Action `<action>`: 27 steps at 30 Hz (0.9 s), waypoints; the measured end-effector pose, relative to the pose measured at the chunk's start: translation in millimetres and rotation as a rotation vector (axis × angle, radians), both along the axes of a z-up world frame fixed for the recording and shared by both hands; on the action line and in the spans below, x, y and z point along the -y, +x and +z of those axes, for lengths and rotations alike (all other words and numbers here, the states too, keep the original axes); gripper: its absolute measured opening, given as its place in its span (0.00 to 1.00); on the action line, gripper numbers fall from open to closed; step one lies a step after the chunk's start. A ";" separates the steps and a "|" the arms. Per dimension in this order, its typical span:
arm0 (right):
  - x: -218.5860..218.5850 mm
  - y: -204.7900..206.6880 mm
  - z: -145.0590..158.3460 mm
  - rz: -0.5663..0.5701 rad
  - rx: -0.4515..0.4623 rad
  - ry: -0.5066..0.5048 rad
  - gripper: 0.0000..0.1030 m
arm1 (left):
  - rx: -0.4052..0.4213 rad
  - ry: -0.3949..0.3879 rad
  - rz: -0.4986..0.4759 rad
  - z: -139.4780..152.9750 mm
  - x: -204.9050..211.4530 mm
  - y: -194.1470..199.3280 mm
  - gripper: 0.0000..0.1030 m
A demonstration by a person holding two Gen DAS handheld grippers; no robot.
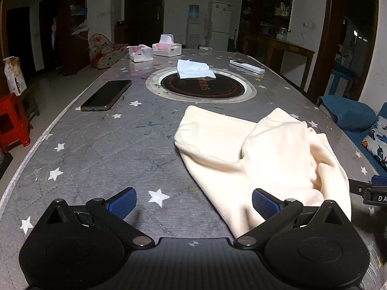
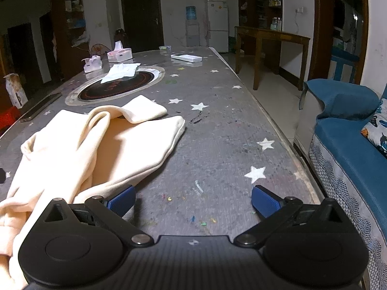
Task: Fold clothes
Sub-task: 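Reach both grippers toward the crumpled cream shirt on the table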
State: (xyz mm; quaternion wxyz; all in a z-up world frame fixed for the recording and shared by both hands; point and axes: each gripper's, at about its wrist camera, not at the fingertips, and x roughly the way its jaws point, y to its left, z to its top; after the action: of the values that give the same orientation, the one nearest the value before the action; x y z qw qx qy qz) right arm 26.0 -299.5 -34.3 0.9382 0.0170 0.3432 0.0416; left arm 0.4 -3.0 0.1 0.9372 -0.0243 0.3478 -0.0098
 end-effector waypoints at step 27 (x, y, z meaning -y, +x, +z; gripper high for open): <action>-6.3 -13.2 22.2 0.039 0.019 0.053 1.00 | 0.055 0.017 -0.213 23.0 55.5 28.3 0.97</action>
State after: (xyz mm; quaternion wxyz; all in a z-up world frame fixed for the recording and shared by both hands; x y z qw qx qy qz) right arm 12.8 -293.2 -12.2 0.9396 0.0344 0.3334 0.0693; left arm 28.7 -58.5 23.1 0.9402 0.0210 0.3227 -0.1071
